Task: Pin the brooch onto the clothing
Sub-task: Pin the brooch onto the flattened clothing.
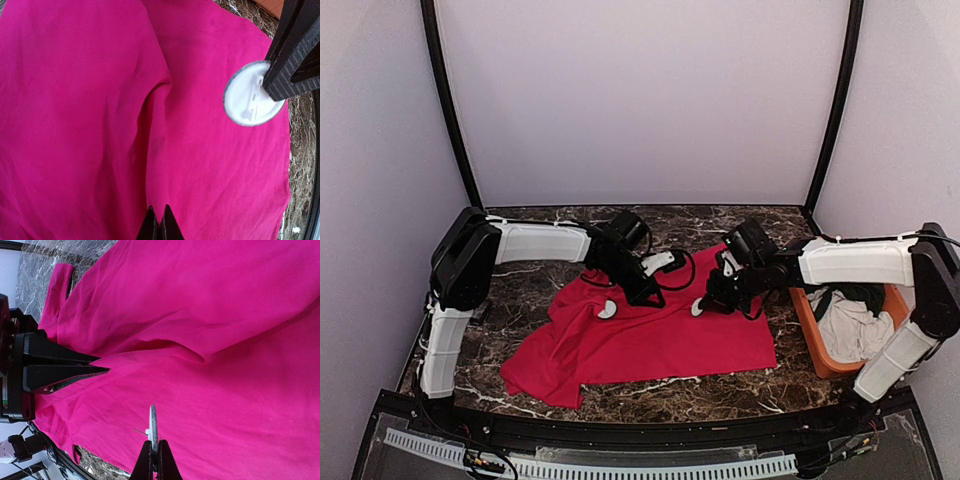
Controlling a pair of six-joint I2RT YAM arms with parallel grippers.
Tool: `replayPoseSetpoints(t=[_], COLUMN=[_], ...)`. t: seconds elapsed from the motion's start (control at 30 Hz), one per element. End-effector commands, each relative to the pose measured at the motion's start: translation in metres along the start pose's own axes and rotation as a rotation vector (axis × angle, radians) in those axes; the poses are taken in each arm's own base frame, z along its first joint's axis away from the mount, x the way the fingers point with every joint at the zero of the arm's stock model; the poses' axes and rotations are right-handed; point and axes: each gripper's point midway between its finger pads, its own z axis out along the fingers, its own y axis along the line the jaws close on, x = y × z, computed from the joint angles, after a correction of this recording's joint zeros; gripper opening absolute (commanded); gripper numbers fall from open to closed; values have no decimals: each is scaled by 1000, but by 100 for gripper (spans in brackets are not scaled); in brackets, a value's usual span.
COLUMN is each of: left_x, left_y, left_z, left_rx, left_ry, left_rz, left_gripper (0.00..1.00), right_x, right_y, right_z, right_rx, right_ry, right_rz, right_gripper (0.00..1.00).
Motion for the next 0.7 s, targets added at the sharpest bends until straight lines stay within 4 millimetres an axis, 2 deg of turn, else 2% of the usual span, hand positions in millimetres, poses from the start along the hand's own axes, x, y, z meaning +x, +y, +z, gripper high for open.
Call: replayPoseSetpoints(t=[0.0,0.17,0.33,0.67], left_x=[-16,-9,-10,-1], left_y=[-15,-21,-26,-26], left_z=[-25,-30,-39,-36], left_rx=[12,5,3,-31], left_ry=[-67,-92,-120,-78], left_rz=[11,19,49,81], left_gripper=[1,1,1,1], right_x=[-5,-4,-4,-9], right_y=[20,25,30,38], right_z=[10,22,30,21], right_rx=[-69,-111,-140,-205], right_ry=[23,82,120,132], right_rz=[31,68,94,150], right_gripper=[0,0,0,0])
